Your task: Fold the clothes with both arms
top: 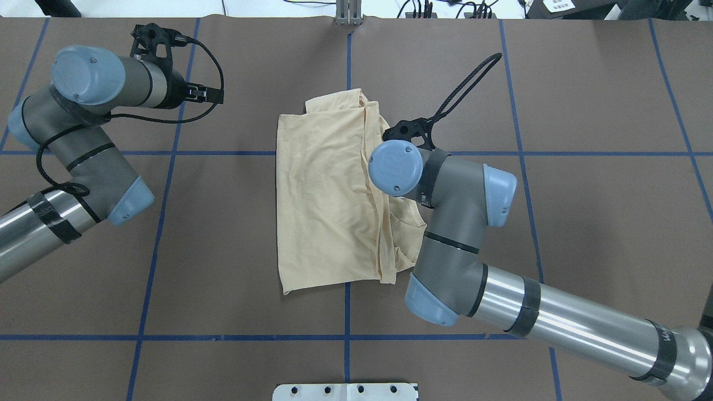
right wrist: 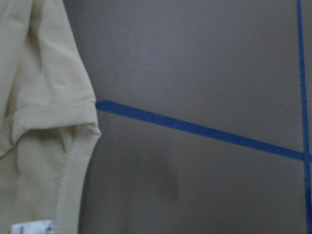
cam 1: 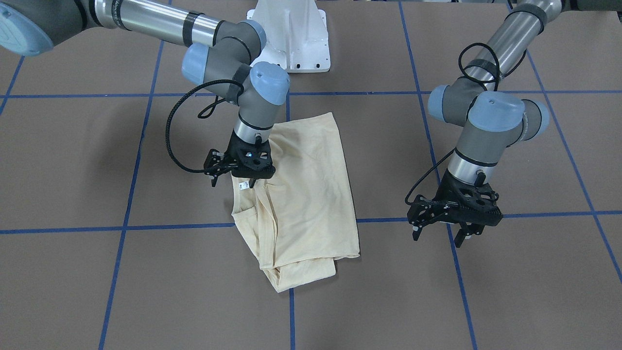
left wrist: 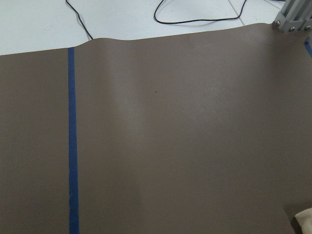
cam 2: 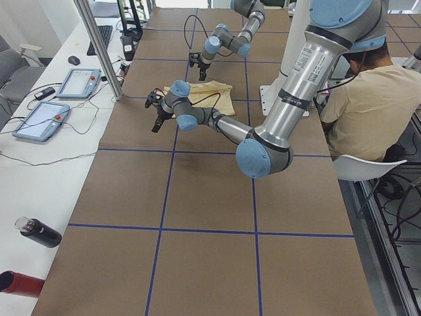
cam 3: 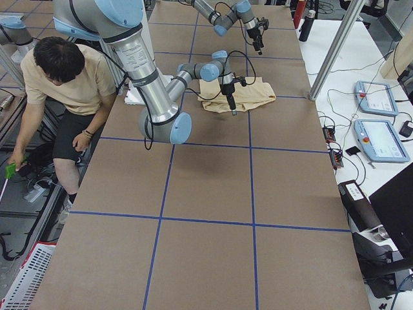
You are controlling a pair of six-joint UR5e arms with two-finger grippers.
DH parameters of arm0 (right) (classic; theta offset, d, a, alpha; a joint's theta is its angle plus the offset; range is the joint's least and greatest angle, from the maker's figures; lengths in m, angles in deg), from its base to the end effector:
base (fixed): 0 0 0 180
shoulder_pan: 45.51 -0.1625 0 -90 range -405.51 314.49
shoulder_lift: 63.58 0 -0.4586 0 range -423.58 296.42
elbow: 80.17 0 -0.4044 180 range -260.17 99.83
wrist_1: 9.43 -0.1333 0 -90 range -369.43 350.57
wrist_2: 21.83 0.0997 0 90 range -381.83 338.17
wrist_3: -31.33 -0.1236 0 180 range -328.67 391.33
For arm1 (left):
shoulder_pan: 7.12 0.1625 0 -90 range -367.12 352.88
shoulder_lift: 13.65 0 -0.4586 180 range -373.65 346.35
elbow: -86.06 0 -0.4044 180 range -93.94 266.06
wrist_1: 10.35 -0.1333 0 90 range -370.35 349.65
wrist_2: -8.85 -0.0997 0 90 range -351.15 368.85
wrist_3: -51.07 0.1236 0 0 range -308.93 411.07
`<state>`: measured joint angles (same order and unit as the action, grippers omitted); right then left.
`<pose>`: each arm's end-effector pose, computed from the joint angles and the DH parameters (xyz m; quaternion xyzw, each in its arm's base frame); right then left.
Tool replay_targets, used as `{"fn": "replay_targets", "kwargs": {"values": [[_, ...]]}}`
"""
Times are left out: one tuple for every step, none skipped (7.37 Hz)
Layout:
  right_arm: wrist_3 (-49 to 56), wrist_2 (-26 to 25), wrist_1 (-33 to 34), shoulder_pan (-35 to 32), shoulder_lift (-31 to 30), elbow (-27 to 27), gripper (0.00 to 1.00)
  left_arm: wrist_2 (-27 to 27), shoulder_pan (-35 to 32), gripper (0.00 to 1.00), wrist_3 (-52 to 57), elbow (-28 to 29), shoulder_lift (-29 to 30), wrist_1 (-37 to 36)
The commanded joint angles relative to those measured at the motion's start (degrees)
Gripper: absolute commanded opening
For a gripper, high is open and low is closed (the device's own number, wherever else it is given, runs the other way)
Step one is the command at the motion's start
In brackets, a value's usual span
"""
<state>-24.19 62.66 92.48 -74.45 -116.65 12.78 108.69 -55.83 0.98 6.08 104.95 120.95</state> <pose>-0.5700 -0.4811 0.3317 0.1666 -0.1808 -0.0352 0.9687 0.4160 -0.6437 0.4112 0.2942 0.4077 -0.0236 0.8641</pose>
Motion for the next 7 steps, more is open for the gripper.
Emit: {"fn": "replay_targets", "kwargs": {"values": [[-0.7, 2.1, -0.1, 0.0, 0.1, 4.0, 1.0, 0.0, 0.0, 1.0, 0.0, 0.0, 0.0, 0.0], [-4.6, 2.4, -0.3, 0.1, 3.7, 3.0, 1.0, 0.0, 0.1, 1.0, 0.0, -0.1, 0.0, 0.0], [-9.7, 2.6, -0.6, 1.0, 9.0, -2.0, 1.0, 0.0, 0.1, 1.0, -0.1, -0.1, 0.0, 0.0], [-12.5, 2.6, -0.6, 2.0, 14.3, -8.2, 1.0, 0.0, 0.1, 1.0, -0.1, -0.1, 0.0, 0.0], [-13.9, 2.5, -0.6, 2.5, 18.0, -13.9, 1.0, 0.0, 0.2, 1.0, -0.1, -0.1, 0.0, 0.0], [-13.9, 2.2, -0.6, 3.0, 18.9, -17.2, 1.0, 0.0, 0.2, 1.0, -0.2, -0.3, 0.0, 0.0], [-13.8, 2.0, -0.4, 3.4, 18.6, -18.1, 1.0, 0.0, 0.4, 1.0, -1.1, -0.2, 0.0, 0.0]]}}
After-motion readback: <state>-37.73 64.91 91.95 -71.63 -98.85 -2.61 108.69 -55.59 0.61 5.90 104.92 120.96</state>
